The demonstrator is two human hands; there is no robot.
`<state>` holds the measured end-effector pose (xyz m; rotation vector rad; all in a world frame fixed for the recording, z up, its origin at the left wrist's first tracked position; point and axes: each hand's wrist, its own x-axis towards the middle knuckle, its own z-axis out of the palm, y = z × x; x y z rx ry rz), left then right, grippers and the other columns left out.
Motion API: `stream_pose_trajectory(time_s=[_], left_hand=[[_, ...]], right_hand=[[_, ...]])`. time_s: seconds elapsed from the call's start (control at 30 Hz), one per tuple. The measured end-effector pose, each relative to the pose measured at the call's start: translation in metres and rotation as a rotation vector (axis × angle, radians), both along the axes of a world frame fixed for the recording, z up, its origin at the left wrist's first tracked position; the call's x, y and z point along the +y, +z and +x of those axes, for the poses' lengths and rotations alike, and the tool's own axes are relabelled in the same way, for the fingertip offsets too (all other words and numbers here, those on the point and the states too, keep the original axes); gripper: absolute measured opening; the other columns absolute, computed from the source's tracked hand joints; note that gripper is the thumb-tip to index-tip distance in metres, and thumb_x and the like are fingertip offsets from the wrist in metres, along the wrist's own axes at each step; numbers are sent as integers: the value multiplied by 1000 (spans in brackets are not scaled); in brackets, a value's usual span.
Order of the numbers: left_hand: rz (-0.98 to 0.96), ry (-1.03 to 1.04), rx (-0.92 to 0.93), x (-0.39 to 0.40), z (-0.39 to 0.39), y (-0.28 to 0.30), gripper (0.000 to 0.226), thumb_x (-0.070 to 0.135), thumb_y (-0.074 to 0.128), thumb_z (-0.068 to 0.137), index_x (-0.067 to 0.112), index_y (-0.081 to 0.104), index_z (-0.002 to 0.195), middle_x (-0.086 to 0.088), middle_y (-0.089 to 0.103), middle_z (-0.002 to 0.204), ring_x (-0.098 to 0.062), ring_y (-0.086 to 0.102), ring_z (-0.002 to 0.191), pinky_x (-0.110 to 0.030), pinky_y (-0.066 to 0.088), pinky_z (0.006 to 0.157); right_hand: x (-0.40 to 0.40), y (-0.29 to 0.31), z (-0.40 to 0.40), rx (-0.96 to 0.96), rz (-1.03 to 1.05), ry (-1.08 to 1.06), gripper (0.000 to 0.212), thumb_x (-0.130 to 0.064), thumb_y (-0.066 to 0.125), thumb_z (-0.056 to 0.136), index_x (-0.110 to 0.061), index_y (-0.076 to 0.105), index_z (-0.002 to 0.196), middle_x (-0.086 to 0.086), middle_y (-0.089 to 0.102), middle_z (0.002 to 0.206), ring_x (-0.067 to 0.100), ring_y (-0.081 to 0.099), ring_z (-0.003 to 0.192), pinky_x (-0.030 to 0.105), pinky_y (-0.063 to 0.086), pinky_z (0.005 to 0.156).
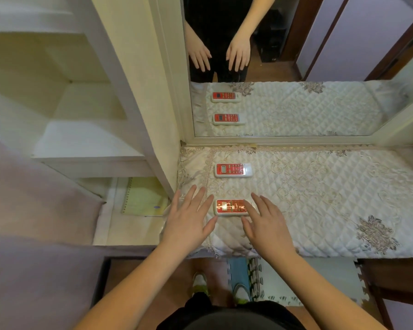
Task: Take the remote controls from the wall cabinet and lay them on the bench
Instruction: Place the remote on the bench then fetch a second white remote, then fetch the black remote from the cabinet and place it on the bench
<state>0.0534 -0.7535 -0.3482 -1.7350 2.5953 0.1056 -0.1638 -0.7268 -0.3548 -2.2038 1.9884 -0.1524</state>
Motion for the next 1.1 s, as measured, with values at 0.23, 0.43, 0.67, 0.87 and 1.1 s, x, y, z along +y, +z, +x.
stream_pose_trajectory(time_s=[0.23,0.43,0.67,0.87,1.1], left_hand=[[-28,142,-10,32,-11,14,65,59,26,94,29,31,150,0,26,159,-24,13,149,-55,7,116],[-51,251,-41,73,-27,19,66,60,32,93,29,27,151,2,21,161,-24,8,150,-56,2,117],[-81,464,-102,130,-29,37,67,61,34,92,29,31,150,2,28,158,-30,21,147,-59,6,115],[-105,654,-130,183,-1,58,64,58,33,94,27,32,150,1,33,156,-28,23,147,-55,5,117],[-126,901,-98,275,30,70,62,55,30,95,24,38,148,0,43,151,-26,31,144,-55,11,117]], right_hand=[[16,6,-5,-2,-36,149,52,-38,40,90,-14,52,134,15,49,143,34,49,128,49,42,103],[24,17,-17,35,-61,280,57,-41,37,91,-15,46,141,12,39,150,34,40,136,48,22,111],[38,30,-2,-7,-111,475,57,-42,36,92,-15,44,142,13,42,148,33,42,135,49,24,110],[56,40,41,-46,-150,651,57,-42,40,92,-16,42,143,12,40,150,33,37,138,52,22,112],[106,53,110,-69,-200,904,56,-42,44,92,-16,43,142,8,44,147,32,39,136,52,26,112]])
